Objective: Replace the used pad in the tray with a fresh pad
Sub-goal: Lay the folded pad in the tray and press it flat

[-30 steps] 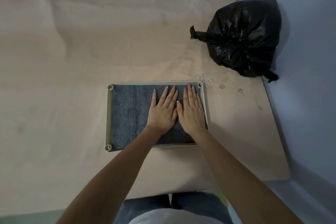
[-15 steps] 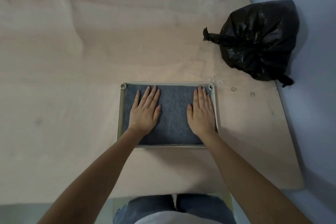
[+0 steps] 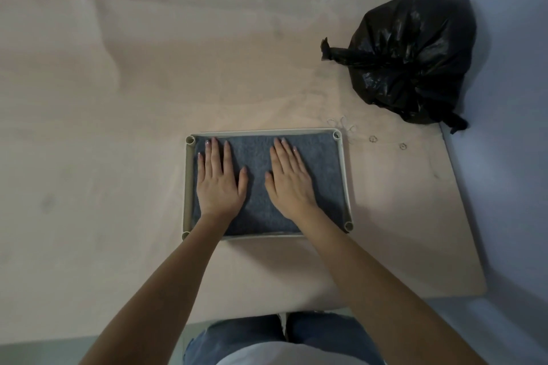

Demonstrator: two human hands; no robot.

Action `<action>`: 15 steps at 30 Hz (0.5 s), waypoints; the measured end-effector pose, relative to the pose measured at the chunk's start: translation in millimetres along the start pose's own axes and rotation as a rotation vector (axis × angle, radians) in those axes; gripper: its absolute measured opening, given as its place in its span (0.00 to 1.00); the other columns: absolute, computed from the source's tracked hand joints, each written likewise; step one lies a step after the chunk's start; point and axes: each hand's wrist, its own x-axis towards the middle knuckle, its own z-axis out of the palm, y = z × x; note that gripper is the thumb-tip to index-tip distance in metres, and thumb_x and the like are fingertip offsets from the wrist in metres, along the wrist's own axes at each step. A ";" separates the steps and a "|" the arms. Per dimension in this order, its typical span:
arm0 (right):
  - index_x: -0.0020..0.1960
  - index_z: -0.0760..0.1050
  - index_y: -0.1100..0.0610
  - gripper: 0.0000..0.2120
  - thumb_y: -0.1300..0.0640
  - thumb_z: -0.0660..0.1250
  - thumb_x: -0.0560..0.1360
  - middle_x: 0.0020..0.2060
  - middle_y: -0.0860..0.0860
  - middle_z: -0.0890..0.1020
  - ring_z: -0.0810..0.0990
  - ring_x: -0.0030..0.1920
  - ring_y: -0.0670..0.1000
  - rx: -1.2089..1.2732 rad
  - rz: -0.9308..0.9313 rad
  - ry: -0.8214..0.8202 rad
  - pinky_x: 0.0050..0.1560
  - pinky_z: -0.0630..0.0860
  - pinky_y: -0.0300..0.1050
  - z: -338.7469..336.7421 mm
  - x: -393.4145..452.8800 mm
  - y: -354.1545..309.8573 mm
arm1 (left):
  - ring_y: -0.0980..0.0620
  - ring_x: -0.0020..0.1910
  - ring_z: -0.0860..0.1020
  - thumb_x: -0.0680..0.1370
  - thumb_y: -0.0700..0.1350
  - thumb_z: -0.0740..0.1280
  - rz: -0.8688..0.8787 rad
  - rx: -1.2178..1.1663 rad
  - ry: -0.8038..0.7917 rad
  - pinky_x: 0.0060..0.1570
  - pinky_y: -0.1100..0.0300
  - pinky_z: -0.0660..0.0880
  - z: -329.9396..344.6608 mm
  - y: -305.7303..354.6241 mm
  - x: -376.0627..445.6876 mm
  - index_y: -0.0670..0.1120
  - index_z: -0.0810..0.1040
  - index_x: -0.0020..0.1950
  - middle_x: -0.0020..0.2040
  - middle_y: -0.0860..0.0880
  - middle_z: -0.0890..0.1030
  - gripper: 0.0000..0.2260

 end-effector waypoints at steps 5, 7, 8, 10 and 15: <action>0.74 0.59 0.62 0.25 0.53 0.53 0.80 0.75 0.60 0.58 0.54 0.76 0.57 -0.018 0.051 0.036 0.76 0.49 0.53 -2.5 -5.0 15.3 | 0.41 0.76 0.52 0.78 0.59 0.47 -0.037 -0.028 0.021 0.75 0.48 0.46 0.5 0.2 -1.1 0.44 0.57 0.77 0.77 0.40 0.55 0.30; 0.74 0.58 0.64 0.26 0.53 0.54 0.80 0.75 0.61 0.57 0.53 0.76 0.58 -0.022 0.119 0.053 0.76 0.48 0.53 -6.8 -6.9 27.1 | 0.41 0.76 0.51 0.78 0.59 0.47 -0.036 -0.022 0.017 0.75 0.48 0.46 1.3 -0.5 -1.2 0.44 0.57 0.77 0.77 0.40 0.54 0.30; 0.74 0.57 0.65 0.26 0.54 0.54 0.80 0.75 0.61 0.56 0.53 0.76 0.58 -0.025 0.153 0.059 0.76 0.47 0.52 -8.9 -7.9 33.2 | 0.41 0.76 0.51 0.78 0.59 0.47 -0.035 -0.020 0.017 0.75 0.48 0.46 1.9 -0.9 -1.1 0.44 0.57 0.77 0.77 0.40 0.54 0.30; 0.75 0.54 0.67 0.28 0.54 0.54 0.80 0.75 0.62 0.55 0.53 0.76 0.58 -0.021 0.206 0.065 0.76 0.47 0.50 -12.1 -10.4 43.2 | 0.40 0.76 0.51 0.79 0.58 0.47 -0.035 -0.016 0.017 0.75 0.47 0.46 3.0 -1.6 -0.9 0.44 0.57 0.77 0.77 0.39 0.54 0.30; 0.75 0.53 0.67 0.29 0.53 0.55 0.80 0.76 0.62 0.53 0.51 0.76 0.58 0.048 0.270 0.081 0.76 0.48 0.50 -11.2 -12.5 46.8 | 0.40 0.76 0.52 0.79 0.58 0.48 -0.032 -0.019 0.029 0.75 0.46 0.47 4.7 -1.1 0.0 0.43 0.58 0.76 0.77 0.39 0.55 0.30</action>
